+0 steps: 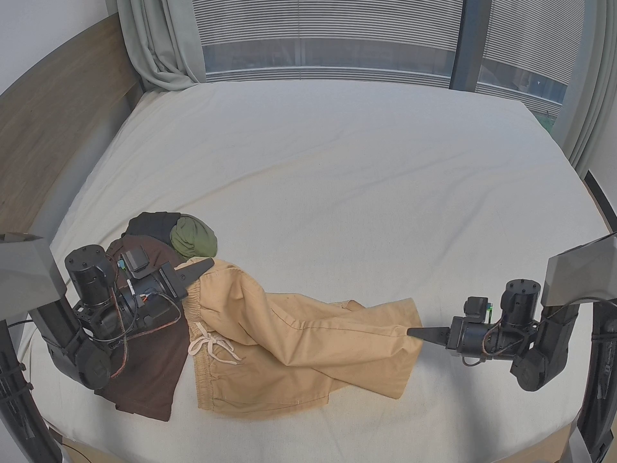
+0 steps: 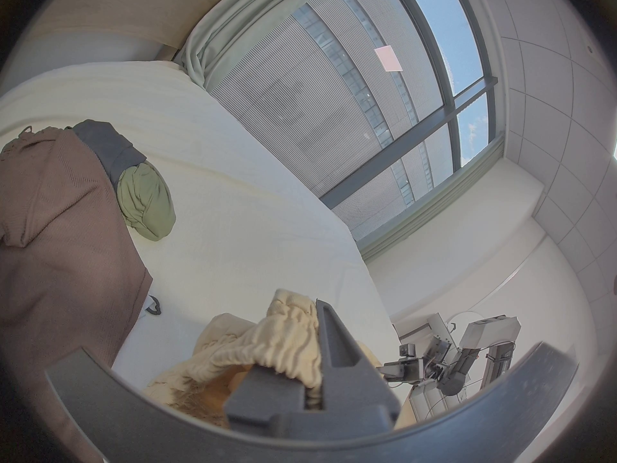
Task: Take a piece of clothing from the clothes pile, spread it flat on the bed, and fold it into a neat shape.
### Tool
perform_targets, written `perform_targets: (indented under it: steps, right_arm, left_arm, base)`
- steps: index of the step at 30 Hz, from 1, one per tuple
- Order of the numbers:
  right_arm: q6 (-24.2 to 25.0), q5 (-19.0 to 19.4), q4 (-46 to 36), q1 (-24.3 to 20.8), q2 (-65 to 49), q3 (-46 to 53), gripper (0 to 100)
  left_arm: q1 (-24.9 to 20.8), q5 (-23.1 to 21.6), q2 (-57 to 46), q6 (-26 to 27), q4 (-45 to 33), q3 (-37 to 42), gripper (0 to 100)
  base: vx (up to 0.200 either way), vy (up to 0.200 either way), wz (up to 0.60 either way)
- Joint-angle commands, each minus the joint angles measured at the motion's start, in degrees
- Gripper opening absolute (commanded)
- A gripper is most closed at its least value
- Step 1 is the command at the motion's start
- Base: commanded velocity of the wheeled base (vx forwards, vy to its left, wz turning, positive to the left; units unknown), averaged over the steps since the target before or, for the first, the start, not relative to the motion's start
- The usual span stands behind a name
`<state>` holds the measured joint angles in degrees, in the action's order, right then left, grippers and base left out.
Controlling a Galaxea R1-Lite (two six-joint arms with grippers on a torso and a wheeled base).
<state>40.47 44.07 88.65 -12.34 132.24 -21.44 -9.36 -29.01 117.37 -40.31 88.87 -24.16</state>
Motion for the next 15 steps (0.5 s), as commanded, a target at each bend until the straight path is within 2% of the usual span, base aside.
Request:
perform_targets:
  steps: [1,8,13,14,15]
  right_arm:
    - [0.0,2.2,-0.1,2.7,-3.2,1.1,0]
    - [0.0,3.2,-0.1,1.5,-2.2,1.0,0]
    - [0.0,3.2,0.0,-1.3,-0.1,0.5,0]
    - [0.0,3.2,0.0,-1.4,-0.1,0.5,100]
    - [0.0,3.1,-0.1,-2.1,0.1,0.1,100]
  left_arm:
    - [-0.1,0.0,1.5,0.0,0.0,-0.2,0]
    - [-0.1,0.0,2.2,0.0,0.0,-0.2,0]
    - [-0.3,0.0,1.9,0.0,0.0,-0.2,0]
    - [-0.3,0.0,1.9,0.0,0.0,-0.2,0]
    - [-0.3,0.0,1.8,0.0,0.0,-0.2,0]
  base:
    - [0.000,0.000,0.00]
    - [0.000,0.000,0.00]
    - [0.000,0.000,0.00]
    - [0.000,0.000,0.00]
    - [0.000,0.000,0.00]
